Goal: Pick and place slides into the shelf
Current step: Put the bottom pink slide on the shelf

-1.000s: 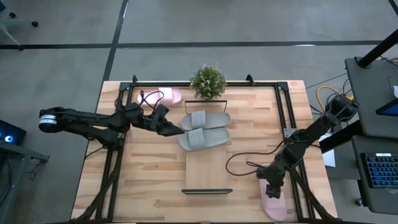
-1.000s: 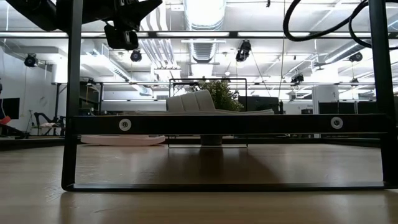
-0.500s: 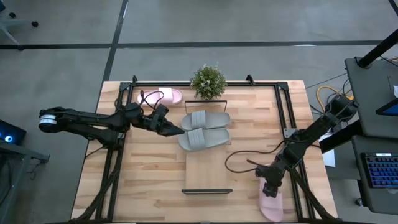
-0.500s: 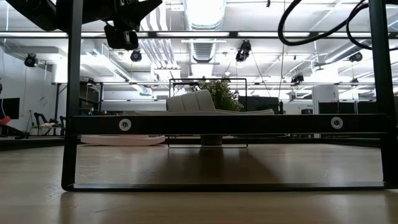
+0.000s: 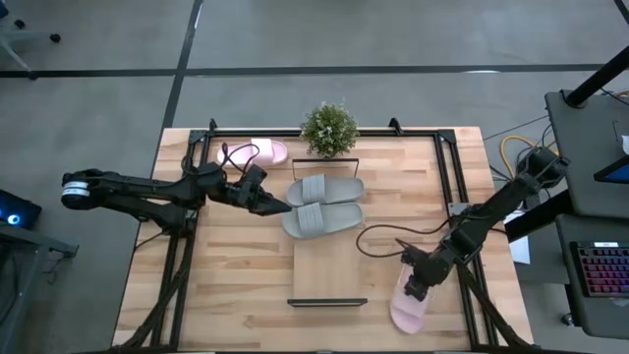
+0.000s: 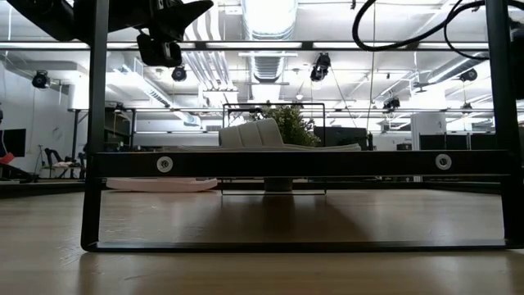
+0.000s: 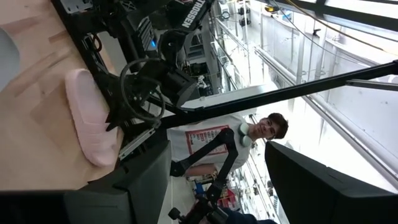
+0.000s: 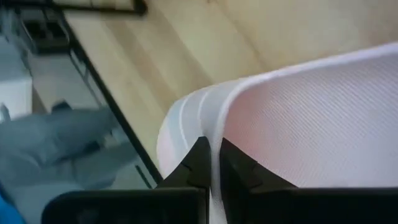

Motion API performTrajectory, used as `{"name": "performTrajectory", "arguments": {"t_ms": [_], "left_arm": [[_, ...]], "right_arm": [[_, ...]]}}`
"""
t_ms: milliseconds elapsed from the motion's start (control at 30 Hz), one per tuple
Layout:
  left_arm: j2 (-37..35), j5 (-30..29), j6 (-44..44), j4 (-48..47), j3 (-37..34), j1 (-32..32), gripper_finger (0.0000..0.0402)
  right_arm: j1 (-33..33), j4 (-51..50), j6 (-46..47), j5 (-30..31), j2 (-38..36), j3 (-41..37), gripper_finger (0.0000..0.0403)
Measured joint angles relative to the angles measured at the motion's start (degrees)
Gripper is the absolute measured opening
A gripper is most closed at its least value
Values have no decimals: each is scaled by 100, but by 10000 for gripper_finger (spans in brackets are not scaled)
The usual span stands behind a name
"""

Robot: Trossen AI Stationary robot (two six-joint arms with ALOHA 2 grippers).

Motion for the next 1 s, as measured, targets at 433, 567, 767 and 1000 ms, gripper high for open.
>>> {"name": "performTrajectory", "arguments": {"t_ms": [433, 567, 767, 1000], "left_arm": [[0, 0, -35, -22, -4, -4, 245], [0, 0, -39, -11, -4, -22, 245], [0, 2, -15, -17, -7, -50, 245], [0, 2, 4, -31, -100, -50, 245]], "right_arm": [[-416, -199, 334, 1013, -338, 19, 9], [-612, -537, 353, 1031, -398, 45, 9], [-919, -1219, 587, 1310, -528, 209, 9], [-1352, -1330, 366, 1821, -855, 322, 8]]}}
